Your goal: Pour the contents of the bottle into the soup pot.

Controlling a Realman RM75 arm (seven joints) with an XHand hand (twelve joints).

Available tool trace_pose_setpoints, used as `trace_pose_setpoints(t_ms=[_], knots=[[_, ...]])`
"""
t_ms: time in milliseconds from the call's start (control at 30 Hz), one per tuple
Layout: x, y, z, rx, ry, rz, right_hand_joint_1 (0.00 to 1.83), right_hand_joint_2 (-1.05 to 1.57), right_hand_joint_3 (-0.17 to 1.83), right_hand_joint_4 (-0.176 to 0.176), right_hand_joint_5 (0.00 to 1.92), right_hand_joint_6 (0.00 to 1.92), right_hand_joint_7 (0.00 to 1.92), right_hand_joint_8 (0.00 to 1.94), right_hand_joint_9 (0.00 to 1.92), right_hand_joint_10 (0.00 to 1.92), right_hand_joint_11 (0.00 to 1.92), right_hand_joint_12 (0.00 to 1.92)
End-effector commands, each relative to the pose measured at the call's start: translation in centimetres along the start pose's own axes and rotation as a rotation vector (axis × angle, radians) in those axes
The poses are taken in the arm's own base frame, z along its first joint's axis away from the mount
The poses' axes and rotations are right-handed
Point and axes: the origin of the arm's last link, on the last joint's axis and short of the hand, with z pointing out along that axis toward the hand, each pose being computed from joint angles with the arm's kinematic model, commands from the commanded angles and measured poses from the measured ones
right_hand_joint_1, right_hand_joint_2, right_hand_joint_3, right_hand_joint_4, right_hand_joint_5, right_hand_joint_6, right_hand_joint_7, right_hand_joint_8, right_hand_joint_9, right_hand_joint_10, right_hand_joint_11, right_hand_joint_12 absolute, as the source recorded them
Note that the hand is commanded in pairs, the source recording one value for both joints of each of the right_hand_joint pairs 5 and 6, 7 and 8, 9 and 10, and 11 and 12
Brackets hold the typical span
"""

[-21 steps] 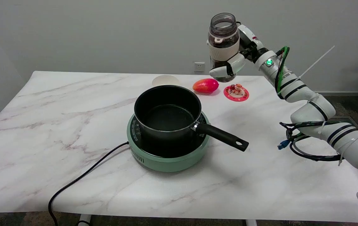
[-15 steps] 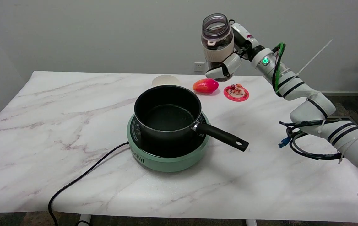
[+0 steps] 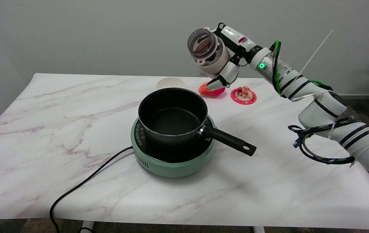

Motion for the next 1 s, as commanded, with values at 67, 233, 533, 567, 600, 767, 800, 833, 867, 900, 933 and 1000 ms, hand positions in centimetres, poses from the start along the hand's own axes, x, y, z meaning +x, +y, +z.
trace_pose_setpoints(t_ms=[67,233,533,567,600,767,800,833,867,900,933,1000], knots=[[-2.0,-3.3,-0.4,0.039,-0.107,-0.572,1.56,0.89,0.64,0.000,1.92,1.92,1.92,1.92,1.39,1.39,1.20,1.20],[-2.7,-3.1,-0.6,0.052,-0.152,-0.729,1.55,0.89,0.66,0.000,1.92,1.92,1.92,1.92,1.40,1.40,1.20,1.20],[-2.6,-3.8,-1.0,0.094,-0.201,-0.983,1.52,0.89,0.70,0.000,1.92,1.92,1.92,1.92,1.39,1.39,1.20,1.20],[-2.4,-3.9,-0.9,0.097,-0.201,-1.002,1.52,0.89,0.70,0.000,1.92,1.92,1.92,1.92,1.39,1.39,1.20,1.20],[-2.3,-3.9,-0.9,0.099,-0.203,-1.017,1.52,0.89,0.70,0.000,1.92,1.92,1.92,1.92,1.39,1.39,1.20,1.20],[-1.9,-4.4,-1.0,0.123,-0.212,-1.128,1.52,0.88,0.70,0.000,1.92,1.92,1.92,1.92,1.38,1.38,1.20,1.20],[-1.7,-4.7,-0.9,0.131,-0.211,-1.160,1.52,0.87,0.70,0.000,1.92,1.92,1.92,1.92,1.38,1.38,1.19,1.19],[-1.5,-4.8,-0.8,0.135,-0.211,-1.179,1.52,0.86,0.71,0.000,1.92,1.92,1.92,1.92,1.37,1.37,1.19,1.19],[-1.2,-4.8,-0.8,0.136,-0.211,-1.190,1.52,0.86,0.72,0.000,1.92,1.92,1.92,1.92,1.36,1.36,1.19,1.19],[-0.9,-4.8,-0.7,0.136,-0.209,-1.199,1.52,0.85,0.73,0.000,1.92,1.92,1.92,1.92,1.36,1.36,1.19,1.19],[-0.6,-4.8,-0.6,0.139,-0.208,-1.206,1.52,0.85,0.73,0.000,1.92,1.92,1.92,1.92,1.36,1.36,1.19,1.19],[-0.2,-4.9,-0.4,0.139,-0.202,-1.214,1.52,0.84,0.74,0.000,1.92,1.92,1.92,1.92,1.35,1.35,1.18,1.18]])
